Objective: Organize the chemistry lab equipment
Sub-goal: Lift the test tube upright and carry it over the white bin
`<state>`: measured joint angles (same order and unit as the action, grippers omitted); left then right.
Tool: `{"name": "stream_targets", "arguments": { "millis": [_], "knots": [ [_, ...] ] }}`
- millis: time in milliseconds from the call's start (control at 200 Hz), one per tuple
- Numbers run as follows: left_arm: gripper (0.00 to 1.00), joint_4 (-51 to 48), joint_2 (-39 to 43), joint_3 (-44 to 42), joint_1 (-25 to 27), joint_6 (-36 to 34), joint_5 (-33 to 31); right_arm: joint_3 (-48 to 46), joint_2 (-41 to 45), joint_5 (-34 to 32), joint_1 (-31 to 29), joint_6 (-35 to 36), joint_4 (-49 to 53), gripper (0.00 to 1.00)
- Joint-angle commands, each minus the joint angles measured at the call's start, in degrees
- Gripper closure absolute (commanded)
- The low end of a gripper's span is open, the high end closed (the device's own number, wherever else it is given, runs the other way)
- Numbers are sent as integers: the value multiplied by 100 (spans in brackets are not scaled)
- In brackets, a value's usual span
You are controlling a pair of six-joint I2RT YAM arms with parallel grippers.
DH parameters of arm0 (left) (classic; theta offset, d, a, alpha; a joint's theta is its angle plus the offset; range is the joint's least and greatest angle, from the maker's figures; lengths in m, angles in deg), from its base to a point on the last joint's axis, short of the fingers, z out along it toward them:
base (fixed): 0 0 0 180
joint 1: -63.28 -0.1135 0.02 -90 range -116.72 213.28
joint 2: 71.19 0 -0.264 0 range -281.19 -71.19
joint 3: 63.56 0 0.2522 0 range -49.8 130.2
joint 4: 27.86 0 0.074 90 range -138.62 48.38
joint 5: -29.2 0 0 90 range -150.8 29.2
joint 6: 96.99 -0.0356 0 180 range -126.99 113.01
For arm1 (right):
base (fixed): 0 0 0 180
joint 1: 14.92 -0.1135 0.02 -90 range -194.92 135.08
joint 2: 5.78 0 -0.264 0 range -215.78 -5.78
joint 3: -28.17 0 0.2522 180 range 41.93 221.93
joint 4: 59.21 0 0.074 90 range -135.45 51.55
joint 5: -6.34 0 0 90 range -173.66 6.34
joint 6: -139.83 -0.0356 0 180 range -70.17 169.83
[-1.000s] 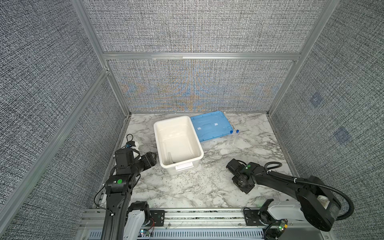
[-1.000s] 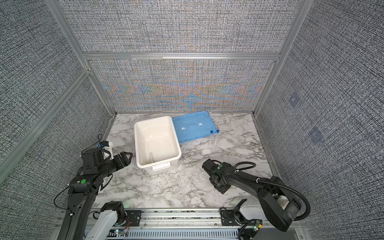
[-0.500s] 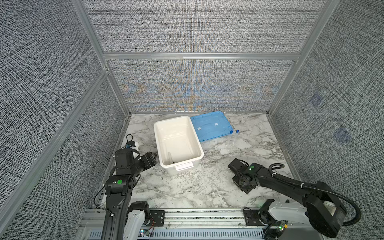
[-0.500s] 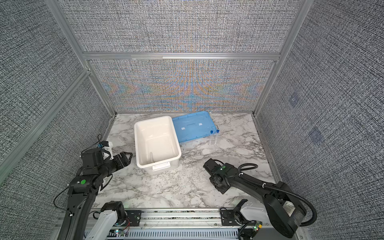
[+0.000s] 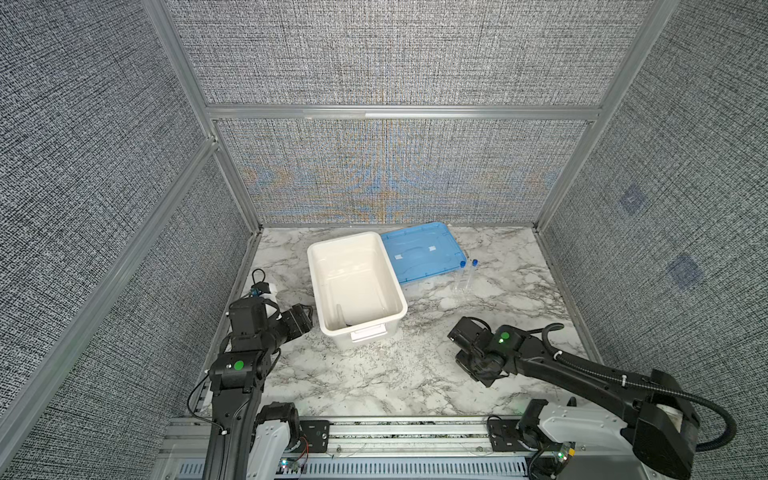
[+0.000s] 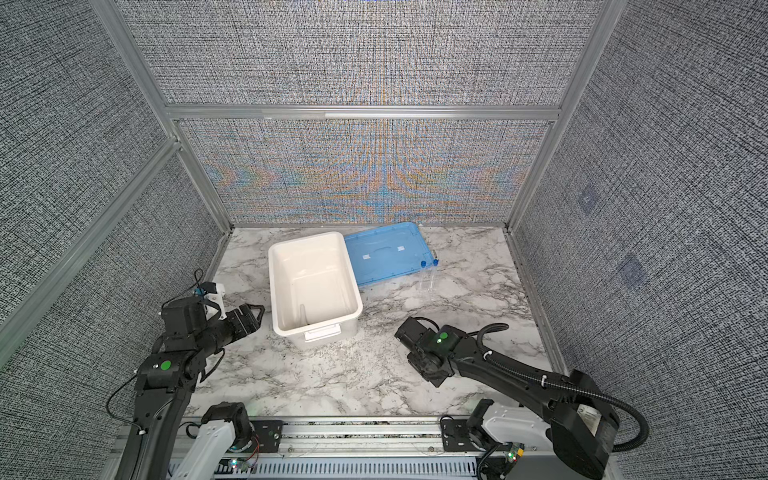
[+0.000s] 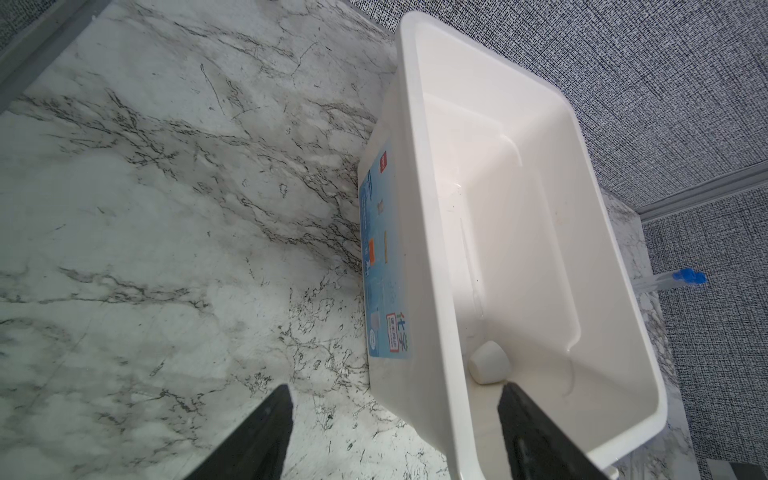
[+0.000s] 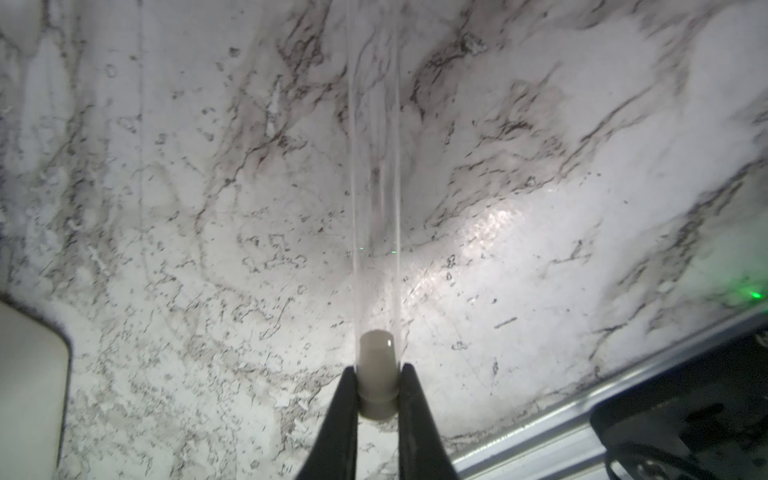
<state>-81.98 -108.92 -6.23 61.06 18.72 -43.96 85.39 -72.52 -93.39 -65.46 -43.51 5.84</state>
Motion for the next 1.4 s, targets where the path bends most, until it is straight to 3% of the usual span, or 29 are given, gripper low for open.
{"name": "stream_targets", "arguments": {
  "millis": [0,145,290,685,1080,1200,1396],
  "knots": [
    [21,81,-2,29,2,-83,26,125,164,-229,-172,-240,437,87],
    [20,124,-6,18,7,-42,61,213,399,-216,-549,-461,388,88],
    [21,267,31,-82,7,122,340,632,209,-345,-926,-194,551,90],
    [20,186,38,-46,10,386,732,2550,-589,-1370,-1616,1597,628,92],
    [21,142,-68,287,3,492,791,4315,-1339,-1432,-1606,4084,198,93],
    [21,336,-117,312,9,777,1219,4530,-1514,-1246,-1607,4719,-51,94],
    [21,1420,-16,172,7,1760,2517,4698,-1680,-1136,-1599,5329,-415,95]
  ]
}}
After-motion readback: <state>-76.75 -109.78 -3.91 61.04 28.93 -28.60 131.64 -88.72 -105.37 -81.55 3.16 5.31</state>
